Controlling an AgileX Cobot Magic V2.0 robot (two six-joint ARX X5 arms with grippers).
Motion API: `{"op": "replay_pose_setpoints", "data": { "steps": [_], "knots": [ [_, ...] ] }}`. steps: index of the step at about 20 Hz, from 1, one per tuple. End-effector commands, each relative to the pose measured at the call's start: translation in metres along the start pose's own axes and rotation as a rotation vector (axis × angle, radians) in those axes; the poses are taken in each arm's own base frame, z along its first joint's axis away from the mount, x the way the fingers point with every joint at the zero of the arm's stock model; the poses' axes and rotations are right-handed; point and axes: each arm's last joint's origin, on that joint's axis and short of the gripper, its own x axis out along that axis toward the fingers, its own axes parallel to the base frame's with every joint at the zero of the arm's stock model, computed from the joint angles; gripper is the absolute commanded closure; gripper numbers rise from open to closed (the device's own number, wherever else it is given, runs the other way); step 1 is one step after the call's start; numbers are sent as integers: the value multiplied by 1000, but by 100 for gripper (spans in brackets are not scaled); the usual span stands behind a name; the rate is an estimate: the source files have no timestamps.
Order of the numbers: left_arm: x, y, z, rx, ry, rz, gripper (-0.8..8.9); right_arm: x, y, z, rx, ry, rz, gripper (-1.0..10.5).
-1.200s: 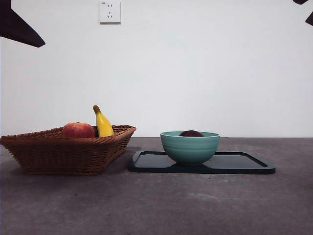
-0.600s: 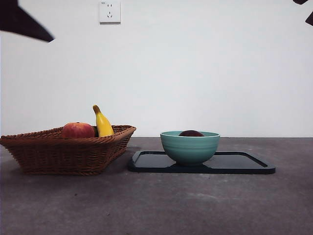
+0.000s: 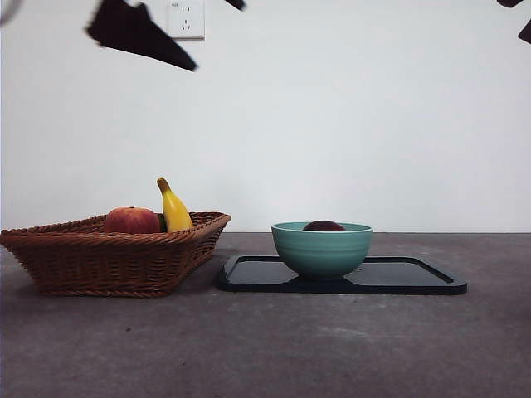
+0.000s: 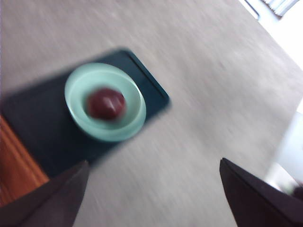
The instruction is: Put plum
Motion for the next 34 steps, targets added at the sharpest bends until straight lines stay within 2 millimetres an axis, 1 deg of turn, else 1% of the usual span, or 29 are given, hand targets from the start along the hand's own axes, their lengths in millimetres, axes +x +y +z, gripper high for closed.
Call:
{"op": "replay_pose_setpoints", "data": {
  "steps": [1, 4, 6, 8, 12, 17, 21, 28, 34],
  "knots": [
    [28, 4, 25, 25, 1, 14, 368, 0, 1, 3, -20, -9, 8, 770],
    [66, 12, 43, 51, 27, 39, 369, 0, 1, 3, -20, -9, 8, 770],
    [93, 17, 50, 72, 51, 45, 369, 0, 1, 3, -20, -9, 8, 770],
    [118, 20, 53, 90, 64, 55, 369, 0, 1, 3, -19, -7, 7, 770],
    [160, 24, 45, 154, 90, 80, 369, 0, 1, 1, -13, 5, 6, 770],
    [197, 26, 28, 270, 147, 105, 372, 0, 1, -1, -4, 25, 4, 770],
    [215, 24, 20, 308, 156, 96, 376, -1, 1, -2, 1, 34, 3, 770],
    [233, 32, 7, 323, 205, 109, 376, -1, 1, -2, 3, 39, 2, 770],
    [236, 33, 4, 347, 216, 128, 377, -1, 1, -2, 2, 38, 2, 770]
  ]
}}
